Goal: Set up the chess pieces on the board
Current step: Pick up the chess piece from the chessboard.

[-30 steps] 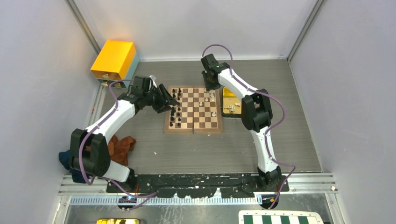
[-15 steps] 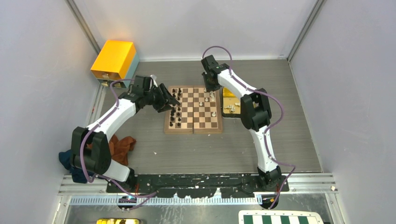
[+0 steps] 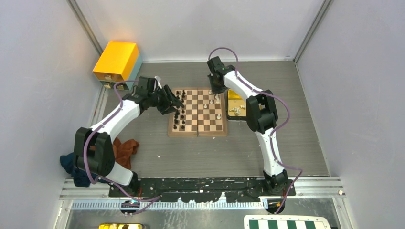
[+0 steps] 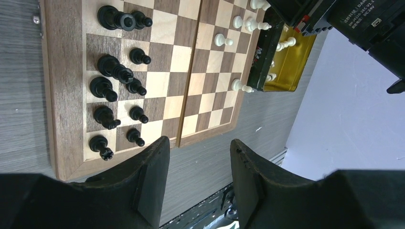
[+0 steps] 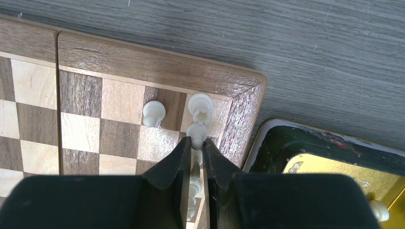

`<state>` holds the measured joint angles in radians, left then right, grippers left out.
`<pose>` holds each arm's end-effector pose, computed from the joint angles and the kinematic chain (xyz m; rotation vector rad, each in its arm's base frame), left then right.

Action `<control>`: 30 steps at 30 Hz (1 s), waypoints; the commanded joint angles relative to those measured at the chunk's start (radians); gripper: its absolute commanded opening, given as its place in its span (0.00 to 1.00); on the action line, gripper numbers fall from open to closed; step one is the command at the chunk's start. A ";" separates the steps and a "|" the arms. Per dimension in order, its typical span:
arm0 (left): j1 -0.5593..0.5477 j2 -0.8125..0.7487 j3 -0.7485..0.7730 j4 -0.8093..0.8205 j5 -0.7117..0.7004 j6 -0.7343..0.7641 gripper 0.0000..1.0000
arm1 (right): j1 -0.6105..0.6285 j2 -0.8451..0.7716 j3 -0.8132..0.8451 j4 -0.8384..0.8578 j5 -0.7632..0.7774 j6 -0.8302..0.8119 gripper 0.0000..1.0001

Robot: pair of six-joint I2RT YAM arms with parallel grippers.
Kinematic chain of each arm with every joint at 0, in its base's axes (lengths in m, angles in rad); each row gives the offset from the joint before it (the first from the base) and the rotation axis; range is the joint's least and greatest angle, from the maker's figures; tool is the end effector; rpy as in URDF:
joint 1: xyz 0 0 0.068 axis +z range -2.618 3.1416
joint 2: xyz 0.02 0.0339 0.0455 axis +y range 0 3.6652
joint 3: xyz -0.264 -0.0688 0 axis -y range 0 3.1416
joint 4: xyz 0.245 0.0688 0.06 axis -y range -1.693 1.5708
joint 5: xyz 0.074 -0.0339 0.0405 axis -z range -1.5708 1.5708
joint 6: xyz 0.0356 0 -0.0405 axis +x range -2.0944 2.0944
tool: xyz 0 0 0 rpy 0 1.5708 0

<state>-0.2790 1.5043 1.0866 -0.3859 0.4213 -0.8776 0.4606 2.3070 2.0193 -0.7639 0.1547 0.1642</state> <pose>0.3081 -0.1034 0.2557 -0.5382 2.4861 -1.0128 0.4534 0.2188 0.2024 -0.3312 2.5809 0.0205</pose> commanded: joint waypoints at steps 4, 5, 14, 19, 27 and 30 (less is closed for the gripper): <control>0.009 0.002 0.045 0.041 0.027 0.023 0.51 | -0.005 -0.006 0.050 0.028 -0.009 0.004 0.16; 0.009 0.002 0.046 0.039 0.028 0.024 0.51 | -0.006 -0.005 0.050 0.027 -0.009 0.004 0.15; 0.009 0.000 0.045 0.039 0.031 0.025 0.51 | -0.005 -0.009 0.048 0.026 -0.015 0.000 0.16; 0.009 -0.004 0.041 0.037 0.030 0.025 0.51 | -0.006 -0.008 0.047 0.027 -0.012 0.001 0.22; 0.009 -0.006 0.039 0.036 0.031 0.025 0.51 | -0.006 -0.005 0.061 0.023 -0.010 0.001 0.25; 0.009 -0.006 0.040 0.037 0.031 0.023 0.50 | -0.005 -0.005 0.062 0.021 -0.012 0.002 0.25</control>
<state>-0.2790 1.5082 1.0939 -0.3851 0.4301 -0.8761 0.4580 2.3108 2.0338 -0.7639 0.1471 0.1638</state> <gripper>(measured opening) 0.506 0.253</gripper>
